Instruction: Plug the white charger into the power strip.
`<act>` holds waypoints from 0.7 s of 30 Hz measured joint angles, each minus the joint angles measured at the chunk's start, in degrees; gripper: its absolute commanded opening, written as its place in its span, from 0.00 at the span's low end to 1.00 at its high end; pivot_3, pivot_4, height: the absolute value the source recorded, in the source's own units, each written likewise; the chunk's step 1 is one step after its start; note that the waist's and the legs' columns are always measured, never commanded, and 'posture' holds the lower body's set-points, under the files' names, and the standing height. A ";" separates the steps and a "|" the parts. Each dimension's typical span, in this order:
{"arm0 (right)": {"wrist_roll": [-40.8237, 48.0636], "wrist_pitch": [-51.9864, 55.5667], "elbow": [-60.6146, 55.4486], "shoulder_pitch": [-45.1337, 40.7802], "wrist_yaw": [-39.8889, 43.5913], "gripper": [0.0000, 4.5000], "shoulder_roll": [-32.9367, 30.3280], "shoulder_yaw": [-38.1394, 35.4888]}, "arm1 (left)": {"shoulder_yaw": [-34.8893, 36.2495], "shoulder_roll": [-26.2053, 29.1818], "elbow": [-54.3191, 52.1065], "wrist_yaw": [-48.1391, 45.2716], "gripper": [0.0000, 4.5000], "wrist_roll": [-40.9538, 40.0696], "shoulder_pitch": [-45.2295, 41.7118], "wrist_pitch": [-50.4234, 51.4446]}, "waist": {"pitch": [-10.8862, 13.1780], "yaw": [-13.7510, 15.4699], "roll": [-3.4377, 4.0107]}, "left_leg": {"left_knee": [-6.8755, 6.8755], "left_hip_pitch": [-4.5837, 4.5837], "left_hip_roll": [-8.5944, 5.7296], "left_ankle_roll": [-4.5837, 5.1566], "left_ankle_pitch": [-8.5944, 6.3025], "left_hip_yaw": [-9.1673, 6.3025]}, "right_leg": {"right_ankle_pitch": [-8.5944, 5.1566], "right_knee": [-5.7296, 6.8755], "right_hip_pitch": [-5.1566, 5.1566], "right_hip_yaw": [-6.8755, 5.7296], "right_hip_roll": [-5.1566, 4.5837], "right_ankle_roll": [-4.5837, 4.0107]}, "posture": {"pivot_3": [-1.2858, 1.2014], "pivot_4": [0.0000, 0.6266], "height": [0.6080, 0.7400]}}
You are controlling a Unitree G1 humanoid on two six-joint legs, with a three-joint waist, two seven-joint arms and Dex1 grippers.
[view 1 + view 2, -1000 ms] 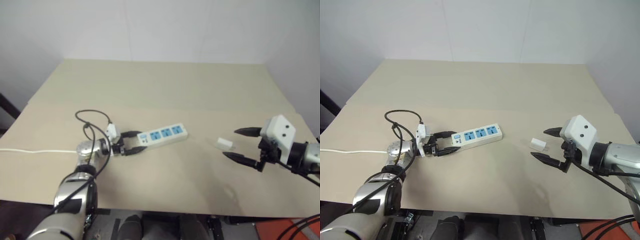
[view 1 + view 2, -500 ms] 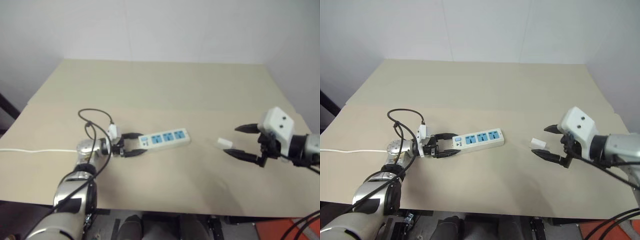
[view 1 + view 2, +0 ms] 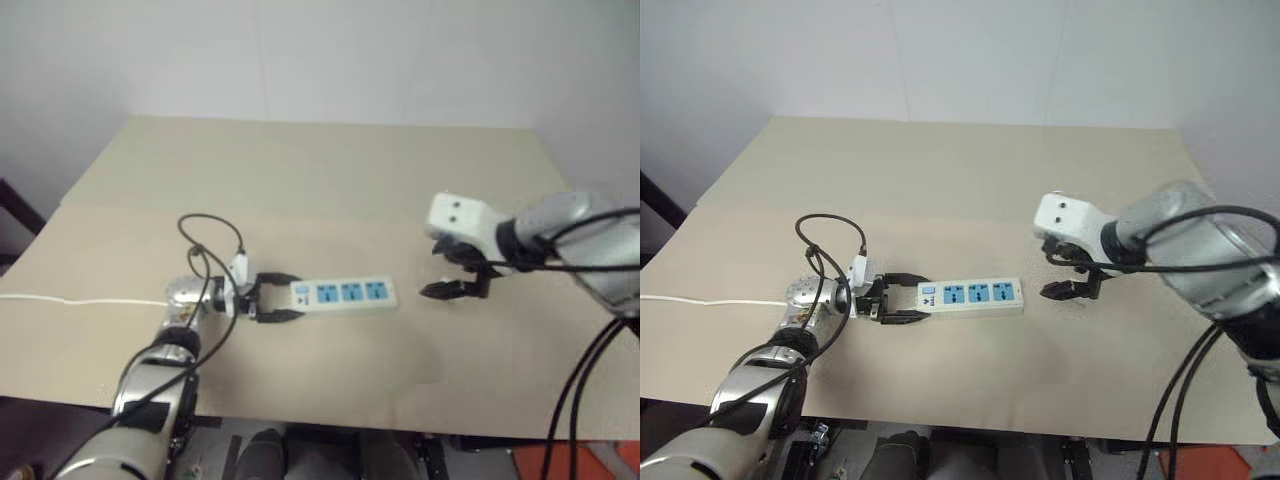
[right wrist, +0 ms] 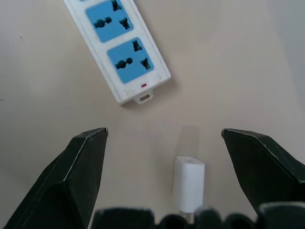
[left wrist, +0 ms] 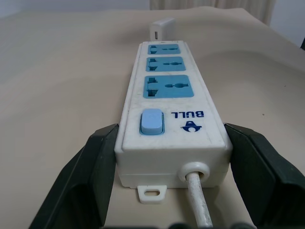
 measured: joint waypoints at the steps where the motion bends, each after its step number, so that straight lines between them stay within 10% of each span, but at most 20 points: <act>1: -1.21 0.13 0.99 -1.43 0.56 1.00 0.29 1.83 | -0.25 0.04 -0.04 0.00 0.71 -0.22 0.05 -0.15 | 0.00 0.00 0.01 | 0.00 0.00 0.00 0.00 0.00 0.00 | 0.00 0.00 0.00 0.00 0.00 0.00 | 0.52 0.24 1.00; 21: -16.15 -5.43 22.95 -4.94 5.14 1.00 10.67 11.65 | -2.18 -0.82 -0.90 -0.12 0.71 -2.17 1.13 -1.67 | -0.12 0.10 0.21 | 0.01 0.01 -0.02 0.00 0.00 0.00 | 0.00 0.04 -0.01 -0.02 0.00 0.00 | 0.52 0.24 1.00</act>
